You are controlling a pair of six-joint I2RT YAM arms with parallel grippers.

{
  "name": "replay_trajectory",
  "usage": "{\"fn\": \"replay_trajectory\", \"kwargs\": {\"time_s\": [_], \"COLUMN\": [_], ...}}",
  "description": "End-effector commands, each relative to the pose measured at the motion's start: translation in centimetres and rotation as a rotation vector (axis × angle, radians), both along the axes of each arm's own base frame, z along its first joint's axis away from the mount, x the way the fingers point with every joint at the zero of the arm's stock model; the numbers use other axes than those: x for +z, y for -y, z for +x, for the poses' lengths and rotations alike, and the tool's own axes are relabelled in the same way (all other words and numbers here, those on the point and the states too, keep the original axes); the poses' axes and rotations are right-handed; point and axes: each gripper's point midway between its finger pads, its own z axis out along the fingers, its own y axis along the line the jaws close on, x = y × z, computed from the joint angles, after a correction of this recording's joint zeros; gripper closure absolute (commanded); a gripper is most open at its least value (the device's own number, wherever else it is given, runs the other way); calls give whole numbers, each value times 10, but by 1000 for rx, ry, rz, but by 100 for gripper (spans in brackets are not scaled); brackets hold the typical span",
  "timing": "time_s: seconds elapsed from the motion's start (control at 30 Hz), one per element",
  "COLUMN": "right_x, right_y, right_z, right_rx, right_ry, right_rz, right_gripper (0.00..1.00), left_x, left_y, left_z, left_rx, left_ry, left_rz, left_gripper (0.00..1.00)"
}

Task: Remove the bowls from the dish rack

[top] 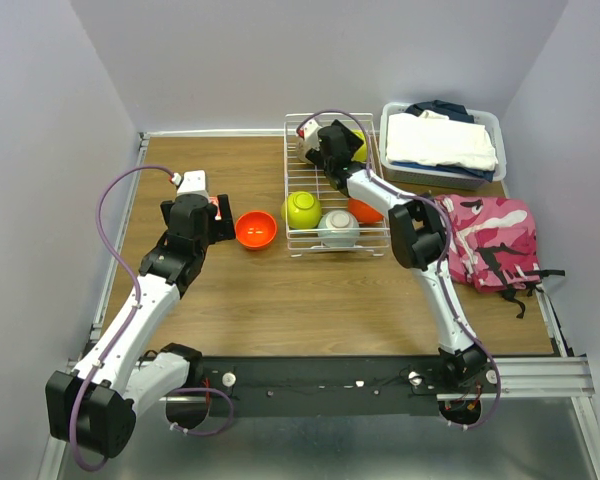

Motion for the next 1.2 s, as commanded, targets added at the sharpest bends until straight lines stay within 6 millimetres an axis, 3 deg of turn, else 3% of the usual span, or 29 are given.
{"fn": "replay_trajectory", "kwargs": {"time_s": [0.0,0.13,0.57,0.7,1.0,1.03,1.13,1.17], "right_x": [-39,-37,33,41,60,71,73,83], "right_y": [50,53,45,44,30,29,21,17], "right_z": [-12,-18,-28,-33,-48,-50,-57,-60], "right_rx": [-141,-153,-122,-116,-64,-55,-26,-6], "right_ry": [-124,-144,-56,-51,-39,-28,-42,-33], "right_rz": [-144,-117,36,69,236,264,336,366], "right_gripper": [7,11,35,42,44,44,45,45], "left_x": [0,0,3,4,4,5,5,5], "left_y": [0,1,0,1,1,0,1,2], "left_z": [0,-1,-2,-1,-2,-2,-2,-2], "left_rx": [-5,-8,-8,-9,-9,-8,-13,-17], "left_ry": [-4,-3,6,7,9,10,11,12], "left_rz": [12,10,7,6,6,6,3,1], "left_gripper": [1,1,1,1,1,1,1,1]}}
